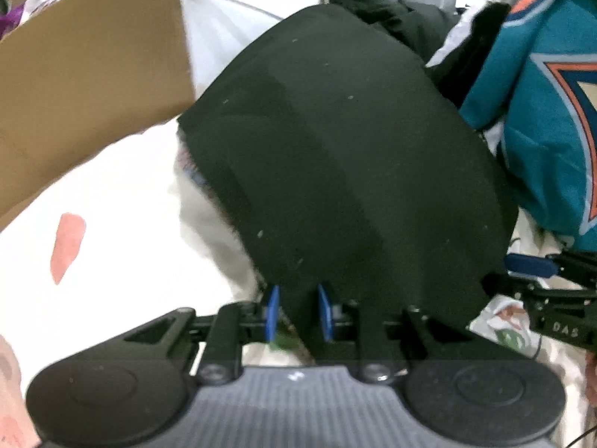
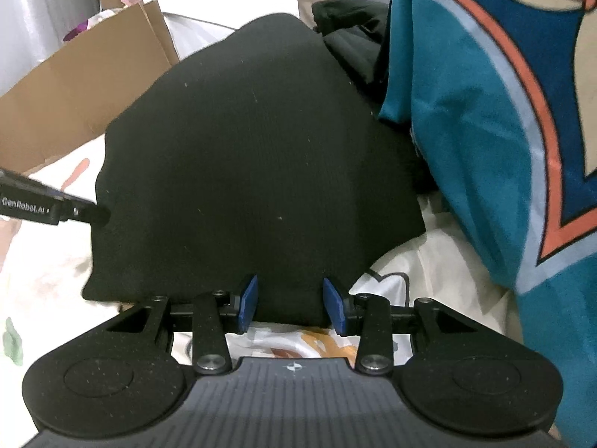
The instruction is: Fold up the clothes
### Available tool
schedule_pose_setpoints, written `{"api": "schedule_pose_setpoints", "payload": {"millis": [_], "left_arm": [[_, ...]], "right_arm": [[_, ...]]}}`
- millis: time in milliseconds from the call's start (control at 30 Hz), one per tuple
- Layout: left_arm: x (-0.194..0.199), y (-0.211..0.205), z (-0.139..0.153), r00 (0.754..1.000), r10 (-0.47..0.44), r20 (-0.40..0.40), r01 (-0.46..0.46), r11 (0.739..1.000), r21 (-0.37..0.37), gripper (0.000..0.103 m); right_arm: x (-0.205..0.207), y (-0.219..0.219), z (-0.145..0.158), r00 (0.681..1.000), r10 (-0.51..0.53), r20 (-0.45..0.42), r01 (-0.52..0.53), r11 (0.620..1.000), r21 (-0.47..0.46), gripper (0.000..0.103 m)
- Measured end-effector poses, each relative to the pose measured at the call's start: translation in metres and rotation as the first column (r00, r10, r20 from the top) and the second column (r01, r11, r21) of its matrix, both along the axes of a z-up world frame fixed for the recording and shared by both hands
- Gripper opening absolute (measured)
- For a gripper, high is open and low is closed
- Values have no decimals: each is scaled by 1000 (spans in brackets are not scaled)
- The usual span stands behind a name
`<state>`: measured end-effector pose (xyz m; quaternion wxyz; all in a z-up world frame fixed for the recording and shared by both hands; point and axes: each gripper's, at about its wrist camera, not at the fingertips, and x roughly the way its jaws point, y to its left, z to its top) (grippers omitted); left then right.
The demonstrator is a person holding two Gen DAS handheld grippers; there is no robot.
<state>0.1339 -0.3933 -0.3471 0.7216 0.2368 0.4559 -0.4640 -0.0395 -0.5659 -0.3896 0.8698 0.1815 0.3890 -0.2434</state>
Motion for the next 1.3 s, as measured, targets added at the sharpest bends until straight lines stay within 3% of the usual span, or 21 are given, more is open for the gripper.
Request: {"api": "schedule_pose_setpoints", "payload": {"millis": [133, 300, 367, 433, 500, 667, 867, 1100, 1300], "left_arm": [[8, 5, 24, 1000, 24, -11, -24, 1000, 8, 53], [15, 3, 62, 999, 34, -31, -33, 999, 19, 63], [15, 4, 80, 999, 37, -27, -36, 999, 20, 78], [14, 5, 97, 999, 27, -26, -27, 999, 28, 84], [15, 8, 113, 998, 32, -55, -30, 999, 40, 85], [5, 28, 165, 996, 63, -66, -60, 997, 53, 89], [-11, 60, 233, 995, 98, -33, -97, 995, 39, 91], [-5, 85, 289, 986, 170, 3, -170, 985, 29, 95], [2, 131, 332, 968, 250, -16, -248, 965, 81, 96]], "right_arm": [[1, -4, 15, 1000, -11, 12, 10, 999, 37, 49], [11, -12, 40, 999, -36, 13, 35, 994, 105, 66], [12, -10, 49, 999, -37, 5, 36, 991, 126, 77], [15, -14, 62, 999, -38, -9, 39, 989, 146, 86], [18, -17, 76, 999, -45, -27, 49, 987, 151, 95], [18, -26, 116, 996, -53, -67, 64, 981, 181, 99], [12, -21, 171, 995, -43, -87, 60, 978, 202, 100], [4, -4, 232, 995, 6, -102, 14, 981, 192, 102], [-7, 14, 276, 993, 40, -109, -14, 974, 227, 102]]}}
